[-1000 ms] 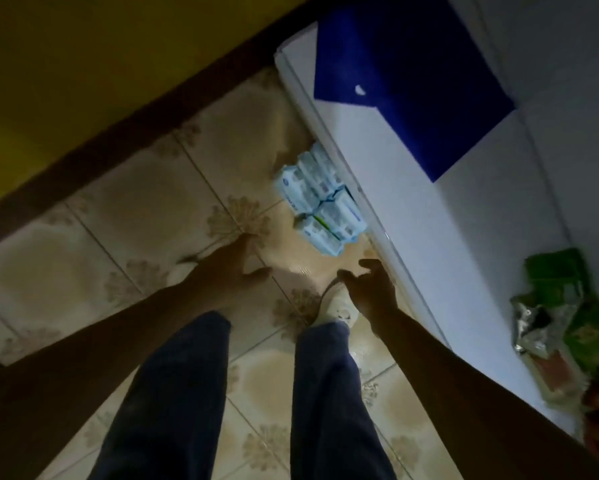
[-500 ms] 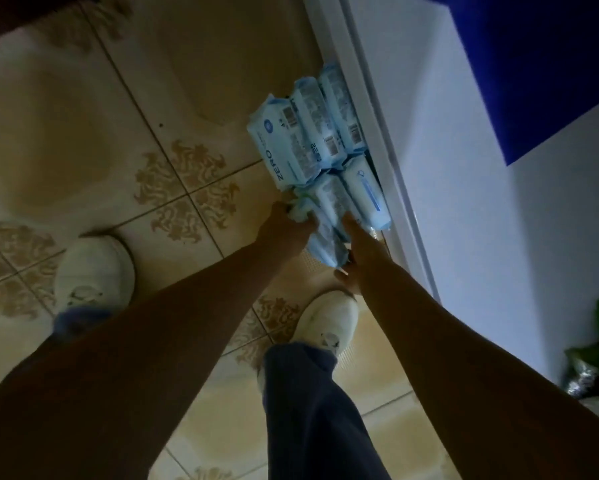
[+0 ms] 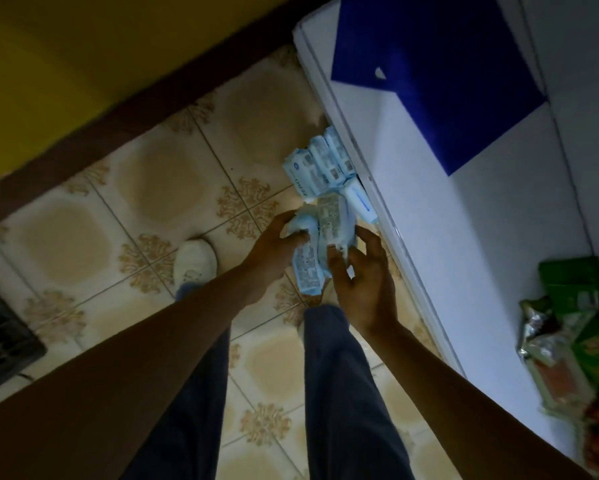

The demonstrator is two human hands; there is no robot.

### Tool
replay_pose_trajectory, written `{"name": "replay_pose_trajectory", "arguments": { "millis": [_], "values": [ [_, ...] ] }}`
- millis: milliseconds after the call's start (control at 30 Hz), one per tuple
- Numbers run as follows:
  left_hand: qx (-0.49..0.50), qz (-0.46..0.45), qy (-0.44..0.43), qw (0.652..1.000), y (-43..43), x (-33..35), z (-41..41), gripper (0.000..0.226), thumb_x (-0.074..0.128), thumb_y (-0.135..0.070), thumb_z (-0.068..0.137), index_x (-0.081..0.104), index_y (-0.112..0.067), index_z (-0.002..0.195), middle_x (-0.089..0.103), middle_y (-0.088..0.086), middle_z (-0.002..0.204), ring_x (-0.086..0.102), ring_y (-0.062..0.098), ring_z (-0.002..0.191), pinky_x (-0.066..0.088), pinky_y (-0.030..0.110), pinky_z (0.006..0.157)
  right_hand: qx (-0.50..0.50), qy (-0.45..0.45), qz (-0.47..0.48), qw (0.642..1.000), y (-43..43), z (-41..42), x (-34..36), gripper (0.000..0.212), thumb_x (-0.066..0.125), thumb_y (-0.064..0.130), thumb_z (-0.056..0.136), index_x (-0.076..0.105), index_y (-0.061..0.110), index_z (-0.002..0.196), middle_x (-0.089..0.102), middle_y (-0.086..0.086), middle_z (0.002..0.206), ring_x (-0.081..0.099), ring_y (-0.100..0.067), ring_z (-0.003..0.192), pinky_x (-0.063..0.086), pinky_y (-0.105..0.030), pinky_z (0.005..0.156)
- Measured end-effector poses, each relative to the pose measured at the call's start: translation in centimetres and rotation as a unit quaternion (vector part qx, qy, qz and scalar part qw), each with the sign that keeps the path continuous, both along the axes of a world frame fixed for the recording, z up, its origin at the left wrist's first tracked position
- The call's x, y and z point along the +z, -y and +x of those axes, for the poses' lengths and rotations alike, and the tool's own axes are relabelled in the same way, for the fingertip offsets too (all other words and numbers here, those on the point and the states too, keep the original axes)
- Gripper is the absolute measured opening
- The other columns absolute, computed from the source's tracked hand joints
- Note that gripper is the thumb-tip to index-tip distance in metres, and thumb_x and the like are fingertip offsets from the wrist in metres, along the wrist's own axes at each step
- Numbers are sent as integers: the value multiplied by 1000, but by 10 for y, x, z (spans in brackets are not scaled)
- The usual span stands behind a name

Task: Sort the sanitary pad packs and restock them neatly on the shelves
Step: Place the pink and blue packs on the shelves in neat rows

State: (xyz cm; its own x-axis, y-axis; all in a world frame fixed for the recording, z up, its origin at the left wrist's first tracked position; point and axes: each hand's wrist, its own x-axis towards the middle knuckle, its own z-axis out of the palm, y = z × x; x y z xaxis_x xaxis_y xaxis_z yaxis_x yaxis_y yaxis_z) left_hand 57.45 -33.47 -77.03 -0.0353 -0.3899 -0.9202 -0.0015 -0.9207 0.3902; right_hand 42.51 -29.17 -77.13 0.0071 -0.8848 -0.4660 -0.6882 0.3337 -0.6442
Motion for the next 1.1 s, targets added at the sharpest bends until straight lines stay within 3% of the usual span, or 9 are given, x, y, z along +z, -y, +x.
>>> {"name": "replay_pose_trajectory", "arguments": {
  "millis": [100, 233, 367, 467, 600, 767, 867, 1000, 1100],
  "values": [
    [20, -11, -13, 1000, 6, 83, 18, 32, 54, -24, 97, 47, -40, 123, 63, -2, 111, 63, 17, 97, 50, 27, 70, 1, 43, -54, 998, 12, 15, 92, 37, 55, 41, 93, 66, 14, 116, 60, -3, 125, 64, -8, 91, 55, -15, 61],
    [-3, -36, -75, 997, 10, 193, 38, 17, 55, -35, 94, 63, -22, 104, 71, 0, 99, 68, 20, 93, 55, 33, 78, -77, 19, -77, 994, 10, 37, 210, 37, 59, 58, 82, 52, 23, 92, 65, 3, 114, 66, -5, 92, 55, -16, 60],
    [-6, -59, -156, 986, 11, 282, 41, 50, 62, -53, 84, 63, -18, 120, 68, 9, 118, 65, 25, 107, 52, 41, 91, -208, 16, -93, 974, -5, 58, 315, 60, 60, 66, 71, 38, 36, 117, 59, 15, 116, 63, -4, 100, 58, -27, 79],
    [10, -38, -280, 959, 7, 338, 35, 61, 57, -53, 86, 53, -18, 135, 59, 14, 132, 56, 31, 123, 43, 45, 105, -211, -32, -155, 965, -21, 73, 378, 82, 64, 68, 66, 40, 27, 132, 52, 9, 126, 53, -9, 113, 52, -33, 91],
    [-125, -71, -359, 922, -1, 400, 14, 66, 51, -62, 86, 49, -22, 139, 59, 10, 133, 55, 29, 124, 32, 50, 112, -243, -129, -249, 929, -59, 74, 431, 86, 75, 55, 71, 38, 15, 137, 45, -5, 133, 42, -17, 122, 46, -37, 99],
    [-292, -147, -361, 874, -40, 463, -29, 68, 68, -54, 80, 46, -21, 135, 65, 6, 124, 62, 28, 115, 41, 57, 104, -381, -171, -311, 854, -122, 58, 476, 77, 82, 35, 72, 37, 23, 134, 47, -3, 127, 40, -6, 115, 38, -14, 92],
    [-358, -175, -374, 838, -62, 493, -66, 62, 69, -43, 83, 46, -21, 136, 63, 6, 128, 60, 29, 118, 45, 51, 101, -417, -177, -370, 811, -164, 36, 501, 57, 69, 32, 80, 41, 23, 129, 50, 1, 119, 47, -10, 110, 40, -15, 90],
    [-356, -204, -366, 835, -103, 540, -118, 32, 60, -31, 90, 58, -24, 121, 70, 2, 115, 68, 21, 101, 57, 33, 74, -430, -129, -401, 799, -221, 6, 535, 47, 61, 27, 77, 50, 24, 122, 54, 6, 112, 52, -9, 103, 40, -13, 87],
    [-342, -246, -362, 832, -128, 570, -149, 36, 60, -32, 90, 56, -25, 125, 69, 1, 118, 67, 21, 103, 56, 35, 78, -470, -45, -418, 776, -262, -13, 562, 41, 59, 32, 75, 57, 24, 116, 62, 10, 109, 58, -10, 102, 45, -16, 84]
  ]
}}
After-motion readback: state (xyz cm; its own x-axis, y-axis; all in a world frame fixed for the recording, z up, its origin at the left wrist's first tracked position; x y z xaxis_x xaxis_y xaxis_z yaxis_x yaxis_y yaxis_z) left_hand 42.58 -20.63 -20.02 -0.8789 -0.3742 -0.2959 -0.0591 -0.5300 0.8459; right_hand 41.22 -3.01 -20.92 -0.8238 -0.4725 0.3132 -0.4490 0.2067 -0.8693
